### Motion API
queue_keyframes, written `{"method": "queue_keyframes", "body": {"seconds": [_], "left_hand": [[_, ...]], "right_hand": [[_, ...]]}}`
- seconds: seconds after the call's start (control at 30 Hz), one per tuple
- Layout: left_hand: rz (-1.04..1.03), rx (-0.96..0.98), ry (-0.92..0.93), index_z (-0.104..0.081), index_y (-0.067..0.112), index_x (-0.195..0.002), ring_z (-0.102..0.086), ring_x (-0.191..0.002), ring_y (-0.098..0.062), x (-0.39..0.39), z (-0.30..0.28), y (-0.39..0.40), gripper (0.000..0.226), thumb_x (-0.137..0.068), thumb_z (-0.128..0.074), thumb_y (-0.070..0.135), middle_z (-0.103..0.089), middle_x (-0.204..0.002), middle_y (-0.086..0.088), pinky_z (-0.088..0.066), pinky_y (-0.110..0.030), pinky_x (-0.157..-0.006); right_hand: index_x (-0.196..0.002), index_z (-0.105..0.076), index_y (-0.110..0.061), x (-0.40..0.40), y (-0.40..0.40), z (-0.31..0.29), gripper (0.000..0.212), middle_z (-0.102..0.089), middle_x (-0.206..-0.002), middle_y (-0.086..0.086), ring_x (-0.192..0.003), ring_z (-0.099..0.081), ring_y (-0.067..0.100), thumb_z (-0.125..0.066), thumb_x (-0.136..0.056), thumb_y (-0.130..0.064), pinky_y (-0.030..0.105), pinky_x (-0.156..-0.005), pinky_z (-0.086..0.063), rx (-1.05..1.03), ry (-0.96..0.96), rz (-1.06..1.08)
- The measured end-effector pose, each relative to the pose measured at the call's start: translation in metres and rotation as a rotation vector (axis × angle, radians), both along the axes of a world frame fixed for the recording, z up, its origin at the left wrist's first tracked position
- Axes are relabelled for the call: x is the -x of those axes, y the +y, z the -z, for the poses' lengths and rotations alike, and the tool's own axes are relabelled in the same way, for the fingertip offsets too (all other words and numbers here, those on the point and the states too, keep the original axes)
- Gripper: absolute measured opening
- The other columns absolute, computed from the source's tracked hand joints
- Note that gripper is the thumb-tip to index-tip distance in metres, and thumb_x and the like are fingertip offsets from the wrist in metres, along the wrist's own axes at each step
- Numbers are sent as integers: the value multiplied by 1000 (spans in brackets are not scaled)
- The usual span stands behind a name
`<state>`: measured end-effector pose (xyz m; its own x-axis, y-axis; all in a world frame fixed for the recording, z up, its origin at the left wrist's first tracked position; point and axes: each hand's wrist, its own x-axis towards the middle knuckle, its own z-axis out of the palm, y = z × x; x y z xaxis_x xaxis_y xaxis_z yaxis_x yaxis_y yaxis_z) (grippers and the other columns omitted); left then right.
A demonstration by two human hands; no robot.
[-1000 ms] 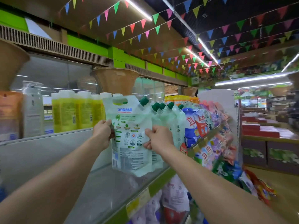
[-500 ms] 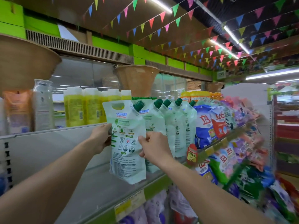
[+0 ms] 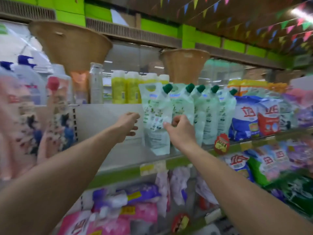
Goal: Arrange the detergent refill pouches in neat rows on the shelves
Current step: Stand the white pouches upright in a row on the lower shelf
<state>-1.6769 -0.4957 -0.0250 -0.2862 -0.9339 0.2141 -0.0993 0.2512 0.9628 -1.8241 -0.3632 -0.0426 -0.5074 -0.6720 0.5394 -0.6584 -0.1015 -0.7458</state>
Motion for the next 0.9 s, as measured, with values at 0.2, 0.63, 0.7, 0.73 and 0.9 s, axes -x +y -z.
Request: {"method": "queue_keyframes", "body": {"seconds": [0.2,0.63,0.7,0.73,0.9], "left_hand": [[-10,-8,-39,-57,15,-111,-55,-85,-24,-62,10,58,24,-92,-53,29,-52,-103,-5,-44,-33,-65],[69,-100,10,-62,13,-99,-59,-89,-23,-210,70,211,12,-94,-55,23,-64,-108,-10,-45,-33,-69],[57,-118,-59,-61,8,-111,-57,-87,-23,-227,84,231,24,-94,-55,23,-62,-110,-11,-45,-32,-67],[49,-115,-82,-60,6,-115,-56,-84,-22,-233,89,239,27,-94,-55,22,-61,-110,-12,-45,-31,-65],[6,-132,-105,-59,7,-104,-49,-67,-19,-241,112,284,18,-92,-56,19,-56,-97,-13,-38,-28,-57]], "right_hand": [[-120,-48,-13,-34,42,7,51,-50,-122,6,-97,-53,22,-62,-84,-46,37,-86,-44,-119,50,22],[-115,-58,-9,-164,174,54,46,-59,-119,11,-106,-56,27,-66,-80,-38,36,-88,-46,-192,21,52],[-112,-59,-10,-179,196,66,43,-60,-116,9,-103,-56,26,-65,-80,-38,30,-80,-42,-235,34,58],[-110,-60,-9,-185,207,71,42,-60,-113,9,-102,-56,26,-65,-80,-38,29,-78,-40,-250,43,61],[-110,-56,-9,-199,258,91,43,-55,-112,10,-102,-54,27,-63,-80,-39,38,-87,-46,-313,8,48]]}}
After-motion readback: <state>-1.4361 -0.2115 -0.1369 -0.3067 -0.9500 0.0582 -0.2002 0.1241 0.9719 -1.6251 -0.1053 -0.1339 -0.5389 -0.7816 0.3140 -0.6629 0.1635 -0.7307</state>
